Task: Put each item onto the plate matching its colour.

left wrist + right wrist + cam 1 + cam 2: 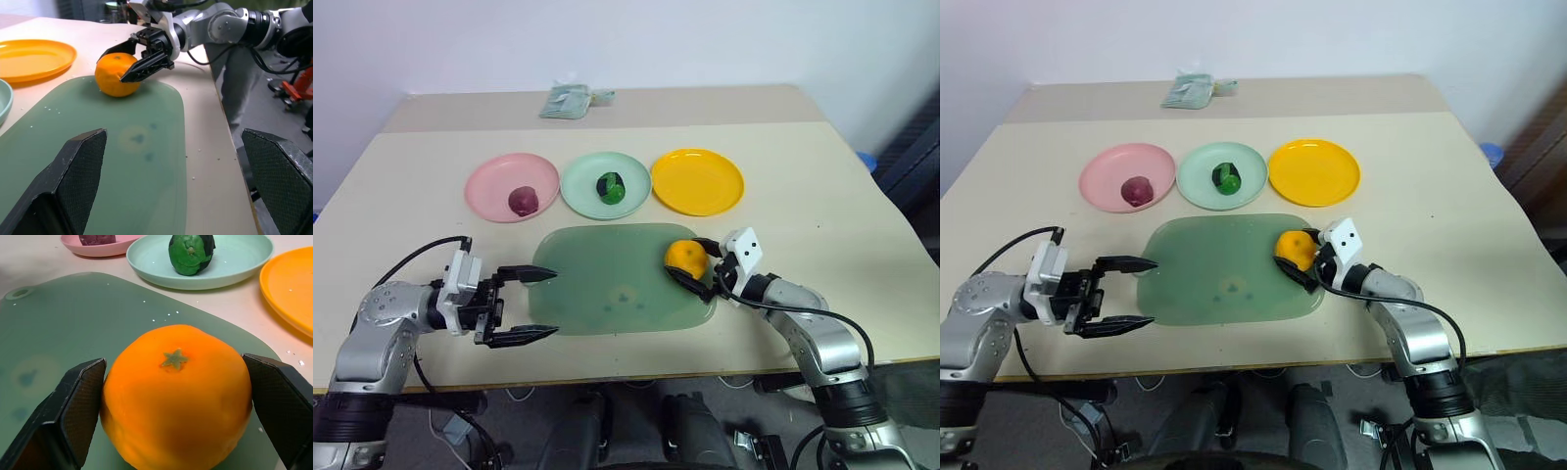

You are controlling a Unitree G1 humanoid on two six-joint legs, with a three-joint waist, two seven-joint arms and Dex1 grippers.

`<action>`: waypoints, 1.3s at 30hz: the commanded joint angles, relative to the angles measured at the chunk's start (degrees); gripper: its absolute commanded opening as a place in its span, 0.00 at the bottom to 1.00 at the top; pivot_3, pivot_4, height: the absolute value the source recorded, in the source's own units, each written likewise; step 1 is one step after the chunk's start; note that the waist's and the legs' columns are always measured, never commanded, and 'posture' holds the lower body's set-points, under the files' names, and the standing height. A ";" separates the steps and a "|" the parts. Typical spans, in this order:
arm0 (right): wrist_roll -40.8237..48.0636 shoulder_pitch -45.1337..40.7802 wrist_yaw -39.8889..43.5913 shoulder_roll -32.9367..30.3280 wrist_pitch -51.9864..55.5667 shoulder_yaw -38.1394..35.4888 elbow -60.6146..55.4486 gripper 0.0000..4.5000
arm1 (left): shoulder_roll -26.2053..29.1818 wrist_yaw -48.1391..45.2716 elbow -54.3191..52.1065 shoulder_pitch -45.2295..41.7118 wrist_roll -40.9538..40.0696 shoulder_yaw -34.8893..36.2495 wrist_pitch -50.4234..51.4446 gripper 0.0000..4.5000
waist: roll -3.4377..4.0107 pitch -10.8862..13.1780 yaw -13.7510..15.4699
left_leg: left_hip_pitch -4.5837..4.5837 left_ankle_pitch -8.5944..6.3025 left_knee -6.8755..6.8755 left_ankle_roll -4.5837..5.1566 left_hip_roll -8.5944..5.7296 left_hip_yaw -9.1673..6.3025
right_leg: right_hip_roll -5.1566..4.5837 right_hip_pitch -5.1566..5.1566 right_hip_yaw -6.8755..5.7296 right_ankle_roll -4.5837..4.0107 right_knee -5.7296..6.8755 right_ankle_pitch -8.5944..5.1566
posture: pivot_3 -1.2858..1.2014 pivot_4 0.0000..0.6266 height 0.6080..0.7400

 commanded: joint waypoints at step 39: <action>-13.33 -52.97 -11.18 6.56 -30.82 -11.60 77.54 0.99 | -8.96 41.61 -18.38 3.48 12.20 -0.92 7.64 1.00 | 0.14 0.10 -1.60 | 0.31 0.44 -0.83 -0.64 0.00 0.04 | 0.16 -0.11 0.08 0.11 0.14 0.10 | 0.52 0.24 1.00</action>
